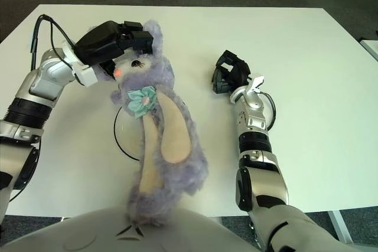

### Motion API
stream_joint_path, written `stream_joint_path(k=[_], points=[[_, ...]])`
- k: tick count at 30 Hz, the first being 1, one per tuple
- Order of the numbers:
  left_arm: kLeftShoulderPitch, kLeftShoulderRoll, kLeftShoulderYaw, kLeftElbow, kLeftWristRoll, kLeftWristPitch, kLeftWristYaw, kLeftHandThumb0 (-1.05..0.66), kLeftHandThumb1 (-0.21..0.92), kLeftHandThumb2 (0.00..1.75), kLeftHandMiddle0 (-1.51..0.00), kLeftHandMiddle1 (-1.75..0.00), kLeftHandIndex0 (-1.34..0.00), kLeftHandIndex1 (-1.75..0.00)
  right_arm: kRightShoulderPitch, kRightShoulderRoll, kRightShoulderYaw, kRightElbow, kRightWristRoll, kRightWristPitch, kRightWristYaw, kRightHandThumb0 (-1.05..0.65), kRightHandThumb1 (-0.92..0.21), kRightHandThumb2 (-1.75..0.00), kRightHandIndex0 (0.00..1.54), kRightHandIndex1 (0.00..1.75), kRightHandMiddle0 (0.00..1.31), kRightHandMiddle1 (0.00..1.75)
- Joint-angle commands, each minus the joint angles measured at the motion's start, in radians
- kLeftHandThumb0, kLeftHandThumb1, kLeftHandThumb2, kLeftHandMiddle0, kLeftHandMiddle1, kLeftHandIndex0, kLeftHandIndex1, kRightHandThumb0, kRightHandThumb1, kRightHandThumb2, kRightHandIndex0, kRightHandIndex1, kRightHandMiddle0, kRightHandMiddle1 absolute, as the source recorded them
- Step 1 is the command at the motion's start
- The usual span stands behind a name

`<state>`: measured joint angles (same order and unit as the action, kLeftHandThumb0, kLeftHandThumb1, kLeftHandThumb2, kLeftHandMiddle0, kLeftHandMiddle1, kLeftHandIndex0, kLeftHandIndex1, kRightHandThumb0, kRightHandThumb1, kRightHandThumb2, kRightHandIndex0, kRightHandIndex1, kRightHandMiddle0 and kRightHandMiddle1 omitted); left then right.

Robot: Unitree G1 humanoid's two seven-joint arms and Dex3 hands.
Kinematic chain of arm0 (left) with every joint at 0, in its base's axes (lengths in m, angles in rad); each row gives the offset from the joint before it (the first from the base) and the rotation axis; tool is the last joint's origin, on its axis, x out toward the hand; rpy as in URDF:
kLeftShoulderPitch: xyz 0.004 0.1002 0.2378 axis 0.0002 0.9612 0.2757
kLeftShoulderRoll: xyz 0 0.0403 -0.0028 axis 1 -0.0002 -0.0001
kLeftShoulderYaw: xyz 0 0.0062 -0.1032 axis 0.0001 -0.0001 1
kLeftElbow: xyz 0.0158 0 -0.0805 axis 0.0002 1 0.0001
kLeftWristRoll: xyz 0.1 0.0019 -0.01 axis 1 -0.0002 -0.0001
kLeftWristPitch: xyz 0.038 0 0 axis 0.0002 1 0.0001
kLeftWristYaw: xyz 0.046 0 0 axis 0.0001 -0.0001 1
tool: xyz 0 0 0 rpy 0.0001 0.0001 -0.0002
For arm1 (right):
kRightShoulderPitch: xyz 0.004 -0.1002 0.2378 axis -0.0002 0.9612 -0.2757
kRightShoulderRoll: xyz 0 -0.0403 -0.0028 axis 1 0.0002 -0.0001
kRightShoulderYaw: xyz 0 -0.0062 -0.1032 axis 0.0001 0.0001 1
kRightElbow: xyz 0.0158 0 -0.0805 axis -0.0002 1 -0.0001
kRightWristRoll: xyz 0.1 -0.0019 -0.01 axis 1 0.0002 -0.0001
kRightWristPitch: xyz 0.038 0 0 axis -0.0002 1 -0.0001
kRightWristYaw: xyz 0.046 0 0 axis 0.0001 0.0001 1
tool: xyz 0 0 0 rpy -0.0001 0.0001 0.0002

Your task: Put the doll into the plate.

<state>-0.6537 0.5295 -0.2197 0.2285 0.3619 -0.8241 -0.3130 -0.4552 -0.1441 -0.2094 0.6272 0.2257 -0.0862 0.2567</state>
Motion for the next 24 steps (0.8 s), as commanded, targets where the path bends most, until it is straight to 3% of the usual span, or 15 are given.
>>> stream_joint_path(k=[1,4,5,10,24], points=[[0.008,0.012,0.006,-0.027,0.005,0.016,-0.015,-0.01,0.17,1.39,-0.70,-1.75,-0.68,-1.44,0.079,0.021,0.006,0.080,0.002,0.101,-0.007,-0.01,0.12,-1.75,0.93,1.75,0.82,1.54],[0.010,0.015,0.006,-0.036,0.010,0.021,-0.020,-0.01,0.19,1.36,-0.69,-1.75,-0.66,-1.43,0.079,0.020,0.006,0.078,0.003,0.104,-0.005,-0.01,0.13,-1.75,0.94,1.75,0.82,1.54],[0.011,0.015,0.006,-0.038,0.010,0.023,-0.022,-0.01,0.23,1.35,-0.62,-1.73,-0.60,-1.56,0.079,0.020,0.006,0.077,0.003,0.104,-0.005,-0.01,0.13,-1.75,0.94,1.75,0.82,1.54],[0.007,0.021,0.000,-0.044,0.021,0.023,-0.034,-0.01,0.32,1.29,-0.52,-1.72,-0.51,-1.68,0.081,0.020,0.006,0.073,0.005,0.109,-0.002,-0.01,0.12,-1.75,0.94,1.75,0.81,1.54],[-0.008,0.038,-0.012,-0.013,0.063,-0.037,-0.030,-0.01,0.54,0.99,-0.41,-1.66,-0.40,-1.65,0.085,0.019,0.008,0.058,0.007,0.120,0.000,-0.01,0.12,-1.75,0.93,1.75,0.80,1.56]])
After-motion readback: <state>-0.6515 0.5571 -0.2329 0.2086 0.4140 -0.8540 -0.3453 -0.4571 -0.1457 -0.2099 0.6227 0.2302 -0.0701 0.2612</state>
